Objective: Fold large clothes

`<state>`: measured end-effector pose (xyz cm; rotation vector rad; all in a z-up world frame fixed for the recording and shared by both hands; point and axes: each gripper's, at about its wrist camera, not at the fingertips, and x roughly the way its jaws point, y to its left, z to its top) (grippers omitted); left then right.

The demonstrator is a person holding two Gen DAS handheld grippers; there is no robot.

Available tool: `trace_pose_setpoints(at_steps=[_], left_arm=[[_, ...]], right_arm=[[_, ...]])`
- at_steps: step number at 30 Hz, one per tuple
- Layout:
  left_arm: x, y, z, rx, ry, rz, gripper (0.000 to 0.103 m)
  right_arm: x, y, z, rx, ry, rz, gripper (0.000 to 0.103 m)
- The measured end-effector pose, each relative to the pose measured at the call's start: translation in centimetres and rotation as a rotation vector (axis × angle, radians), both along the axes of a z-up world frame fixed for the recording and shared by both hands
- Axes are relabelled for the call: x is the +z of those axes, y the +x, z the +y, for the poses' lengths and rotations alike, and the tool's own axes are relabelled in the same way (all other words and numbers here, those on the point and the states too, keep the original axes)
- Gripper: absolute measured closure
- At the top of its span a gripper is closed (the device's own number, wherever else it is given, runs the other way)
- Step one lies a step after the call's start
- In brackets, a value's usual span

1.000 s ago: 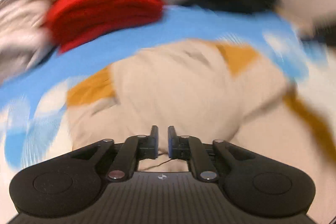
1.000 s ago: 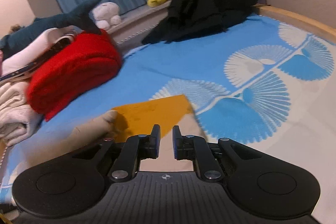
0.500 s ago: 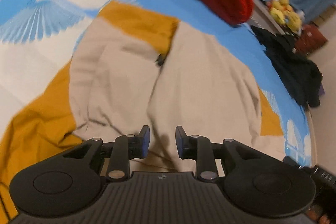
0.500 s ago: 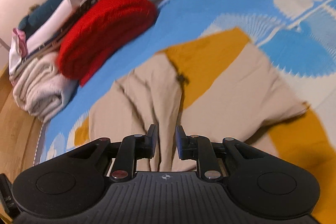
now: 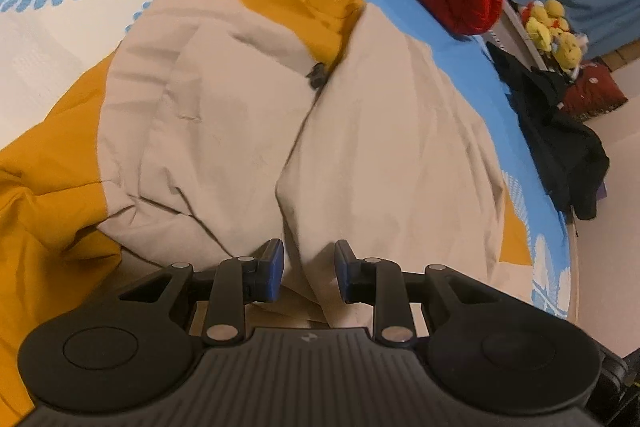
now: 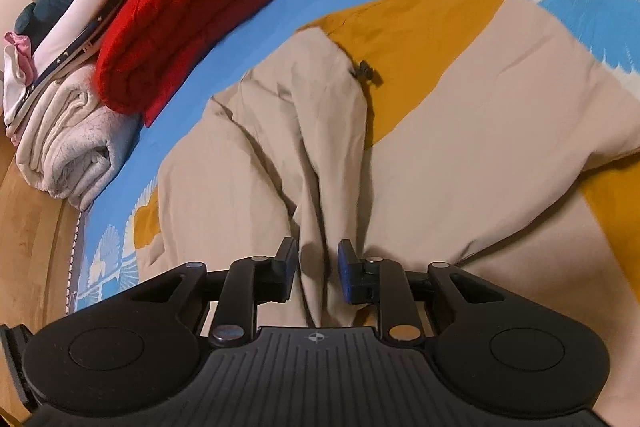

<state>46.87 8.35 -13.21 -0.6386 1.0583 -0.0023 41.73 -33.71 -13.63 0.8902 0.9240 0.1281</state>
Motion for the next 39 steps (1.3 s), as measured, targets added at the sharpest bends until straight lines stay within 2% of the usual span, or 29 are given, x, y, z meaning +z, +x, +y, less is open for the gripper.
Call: trace_pose_setpoints(at_steps=[2, 3, 4, 5, 7, 8, 11, 13, 15, 16, 18, 20, 22, 23, 25, 27, 29, 30, 31, 32, 34, 35, 36, 38, 39], left_arm=[[0.0, 0.1, 0.1, -0.004, -0.006, -0.006, 0.076], [0.2, 0.2, 0.0, -0.009, 0.004, -0.011, 0.082], [0.5, 0.2, -0.1, -0.013, 0.018, -0.023, 0.097], [0.9, 0.2, -0.1, -0.019, 0.028, -0.037, 0.100], [2.0, 0.1, -0.3, -0.035, 0.045, -0.084, 0.101], [2.7, 0.0, -0.4, -0.044, 0.047, -0.117, 0.101], [4.1, -0.3, -0.6, -0.059, 0.055, -0.197, 0.101], [4.2, -0.2, -0.7, -0.065, 0.056, -0.203, 0.101], [3.2, 0.0, -0.9, -0.066, 0.053, -0.150, 0.101], [2.3, 0.3, -1.0, -0.075, 0.065, -0.090, 0.099], [0.7, 0.5, -1.0, -0.074, 0.114, 0.030, 0.097], [0.0, 0.4, -0.4, -0.028, 0.176, 0.092, 0.097], [1.1, 0.2, -0.1, 0.005, 0.200, 0.035, 0.096], [2.0, 0.1, -0.3, 0.002, 0.229, -0.018, 0.095], [4.1, 0.0, -1.6, -0.059, 0.294, -0.156, 0.093], [4.8, -0.1, -2.6, -0.112, 0.290, -0.222, 0.089], [4.5, -0.1, -3.2, -0.131, 0.234, -0.221, 0.089], [4.2, -0.1, -3.3, -0.133, 0.212, -0.209, 0.089], [3.8, -0.1, -3.5, -0.135, 0.198, -0.198, 0.088], [3.7, -0.2, -3.4, -0.138, 0.193, -0.194, 0.089], [3.7, -0.2, -3.3, -0.144, 0.196, -0.197, 0.089], [3.8, 0.0, -3.3, -0.143, 0.194, -0.202, 0.089], [3.8, 0.0, -3.2, -0.141, 0.189, -0.206, 0.089], [3.8, -0.4, -2.9, -0.142, 0.179, -0.214, 0.088], [3.9, -0.7, -2.9, -0.146, 0.175, -0.216, 0.088]], right_arm=[[-0.1, 0.2, 0.5, 0.014, -0.008, -0.001, 0.072], [-0.1, 0.3, 0.7, 0.021, -0.017, 0.000, 0.072], [-0.2, 0.4, 0.9, 0.027, -0.023, 0.003, 0.072], [-0.2, 0.5, 0.9, 0.029, -0.026, 0.007, 0.072], [-0.2, 0.5, 0.9, 0.033, -0.028, 0.001, 0.082], [0.1, 0.5, 0.9, 0.030, -0.034, -0.016, 0.102], [1.9, -0.4, -0.1, -0.042, -0.037, -0.114, 0.102], [2.6, -1.0, -0.9, -0.089, -0.018, -0.157, 0.102], [2.5, -1.5, -1.5, -0.137, -0.022, -0.144, 0.102], [2.1, -1.6, -1.7, -0.155, -0.020, -0.111, 0.102], [0.7, -1.6, -1.8, -0.166, -0.022, -0.017, 0.102], [-0.5, -1.6, -1.6, -0.167, -0.036, 0.054, 0.102], [-1.2, -1.3, -1.4, -0.165, -0.022, 0.099, 0.093], [-1.1, -1.3, -1.4, -0.175, -0.038, 0.104, 0.080], [0.3, -1.6, -1.4, -0.210, -0.121, 0.057, 0.077], [2.0, -2.0, -1.2, -0.228, -0.186, -0.046, 0.076], [3.1, -2.2, -0.9, -0.195, -0.169, -0.149, 0.071], [3.5, -2.0, -0.4, -0.154, -0.146, -0.185, 0.061], [3.5, -1.7, 0.1, -0.098, -0.113, -0.204, 0.055], [3.2, -1.3, 0.6, -0.046, -0.081, -0.205, 0.046], [2.4, -0.5, 1.8, 0.051, -0.040, -0.172, 0.046], [2.0, -0.3, 2.4, 0.079, -0.047, -0.152, 0.050], [1.8, -0.3, 2.8, 0.093, -0.065, -0.138, 0.072], [1.6, -0.2, 2.9, 0.093, -0.065, -0.133, 0.099], [1.5, -0.5, 2.3, 0.053, 0.013, -0.144, 0.099]])
